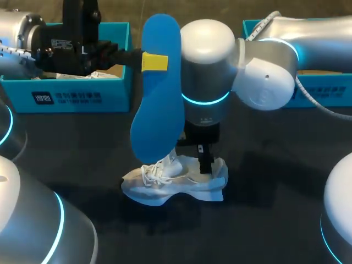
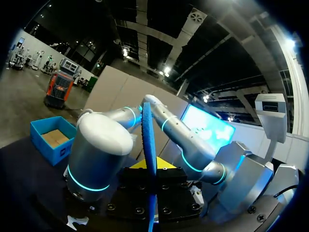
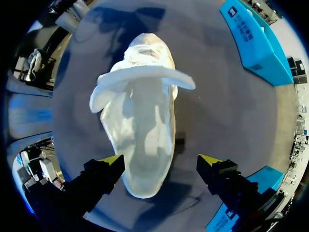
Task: Take the shoe out of the shoebox, open the shoe tongue, remove and reinsert the insole, then place the shoe into the shoebox
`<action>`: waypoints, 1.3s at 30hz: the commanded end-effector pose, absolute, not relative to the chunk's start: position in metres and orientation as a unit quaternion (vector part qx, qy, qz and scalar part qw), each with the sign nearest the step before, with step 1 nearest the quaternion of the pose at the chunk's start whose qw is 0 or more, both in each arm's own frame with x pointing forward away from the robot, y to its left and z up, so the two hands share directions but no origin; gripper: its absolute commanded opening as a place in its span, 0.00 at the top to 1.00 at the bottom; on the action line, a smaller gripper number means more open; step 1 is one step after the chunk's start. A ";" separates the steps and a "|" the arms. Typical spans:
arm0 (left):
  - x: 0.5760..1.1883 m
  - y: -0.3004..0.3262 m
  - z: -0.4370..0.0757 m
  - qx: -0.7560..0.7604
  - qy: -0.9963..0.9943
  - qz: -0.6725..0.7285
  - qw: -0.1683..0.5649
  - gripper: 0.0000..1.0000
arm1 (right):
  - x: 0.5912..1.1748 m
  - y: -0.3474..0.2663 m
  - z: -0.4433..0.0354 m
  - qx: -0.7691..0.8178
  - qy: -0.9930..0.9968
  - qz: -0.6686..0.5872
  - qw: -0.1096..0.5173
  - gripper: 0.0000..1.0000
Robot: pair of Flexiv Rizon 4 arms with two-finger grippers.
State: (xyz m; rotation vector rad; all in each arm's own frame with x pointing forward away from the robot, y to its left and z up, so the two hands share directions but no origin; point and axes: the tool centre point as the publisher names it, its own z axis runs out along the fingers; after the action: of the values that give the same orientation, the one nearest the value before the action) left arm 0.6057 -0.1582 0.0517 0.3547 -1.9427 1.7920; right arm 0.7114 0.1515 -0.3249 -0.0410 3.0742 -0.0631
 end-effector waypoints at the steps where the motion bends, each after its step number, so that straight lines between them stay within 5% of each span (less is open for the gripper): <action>1: 0.606 -0.159 0.052 0.130 -0.709 0.652 0.235 1.00 | 0.720 0.164 -0.336 -0.015 0.999 -0.025 0.029 0.00; 26: 0.606 -0.159 0.052 0.130 -0.709 0.652 0.235 1.00 | 0.735 0.174 -0.392 -0.030 0.999 0.015 -0.001 0.00; 27: 0.606 -0.159 0.052 0.130 -0.709 0.652 0.235 1.00 | 0.736 0.174 -0.394 -0.030 0.999 0.015 -0.002 0.10; 29: 0.606 -0.159 0.052 0.130 -0.709 0.652 0.235 1.00 | 0.736 0.174 -0.396 -0.030 0.999 0.022 -0.006 0.50; 31: 0.606 -0.159 0.052 0.130 -0.709 0.652 0.235 1.00 | 0.737 0.173 -0.398 -0.028 0.999 0.020 -0.008 0.57; 35: 0.606 -0.159 0.052 0.130 -0.709 0.652 0.235 1.00 | 0.735 0.173 -0.398 -0.027 0.999 0.021 -0.007 1.00; 39: 0.606 -0.159 0.052 0.130 -0.709 0.652 0.235 1.00 | 0.736 0.171 -0.395 -0.026 0.999 0.021 -0.004 1.00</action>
State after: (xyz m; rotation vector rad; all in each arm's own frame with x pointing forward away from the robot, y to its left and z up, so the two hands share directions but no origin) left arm 0.6057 -0.1581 0.0518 0.3548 -1.9428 1.7918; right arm 0.7373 0.1729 -0.3973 -0.0829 3.1517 0.0674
